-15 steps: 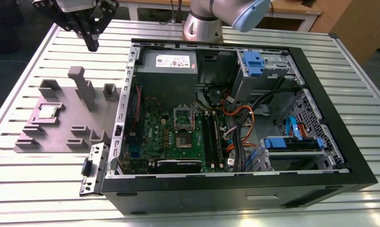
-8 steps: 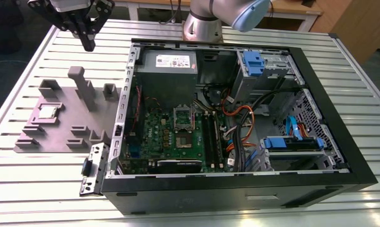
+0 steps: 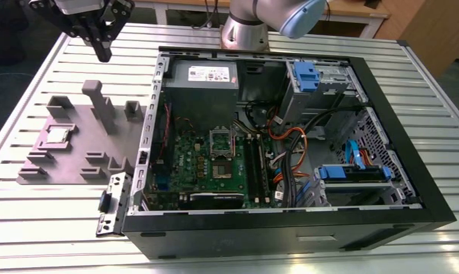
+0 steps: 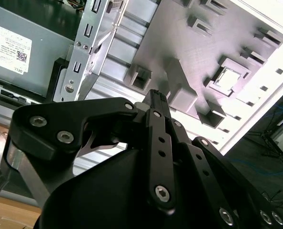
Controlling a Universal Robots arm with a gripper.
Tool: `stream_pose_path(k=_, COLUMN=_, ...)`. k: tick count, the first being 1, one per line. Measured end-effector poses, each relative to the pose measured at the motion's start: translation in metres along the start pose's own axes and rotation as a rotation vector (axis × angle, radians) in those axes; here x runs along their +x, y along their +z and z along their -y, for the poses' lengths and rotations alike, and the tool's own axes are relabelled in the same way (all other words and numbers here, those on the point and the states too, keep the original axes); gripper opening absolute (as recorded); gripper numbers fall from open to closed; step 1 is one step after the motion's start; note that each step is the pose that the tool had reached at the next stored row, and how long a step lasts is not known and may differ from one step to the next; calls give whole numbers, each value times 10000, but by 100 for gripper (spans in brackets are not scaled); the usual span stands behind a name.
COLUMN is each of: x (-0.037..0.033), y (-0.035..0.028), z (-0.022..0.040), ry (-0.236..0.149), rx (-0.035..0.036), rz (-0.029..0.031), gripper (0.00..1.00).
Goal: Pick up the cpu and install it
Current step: 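Reach for the cpu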
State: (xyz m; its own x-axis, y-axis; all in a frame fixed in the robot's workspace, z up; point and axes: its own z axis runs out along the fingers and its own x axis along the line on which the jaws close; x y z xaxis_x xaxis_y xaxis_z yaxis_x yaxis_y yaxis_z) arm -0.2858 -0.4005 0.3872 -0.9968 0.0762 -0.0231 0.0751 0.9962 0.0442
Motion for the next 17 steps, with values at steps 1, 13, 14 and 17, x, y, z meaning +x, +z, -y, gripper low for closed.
stream_pose_path(k=1, x=7, y=1, z=1, ry=0, rx=-1, rz=1, gripper=11)
stream_pose_path(k=13, x=83, y=1, z=6, ry=0, rx=0, rz=1, gripper=11)
stream_pose_path(k=14, x=90, y=1, z=7, ry=1, rx=0, rz=0, gripper=11)
stream_pose_path(k=17, x=112, y=3, z=9, ry=0, rx=-1, rz=0, gripper=11)
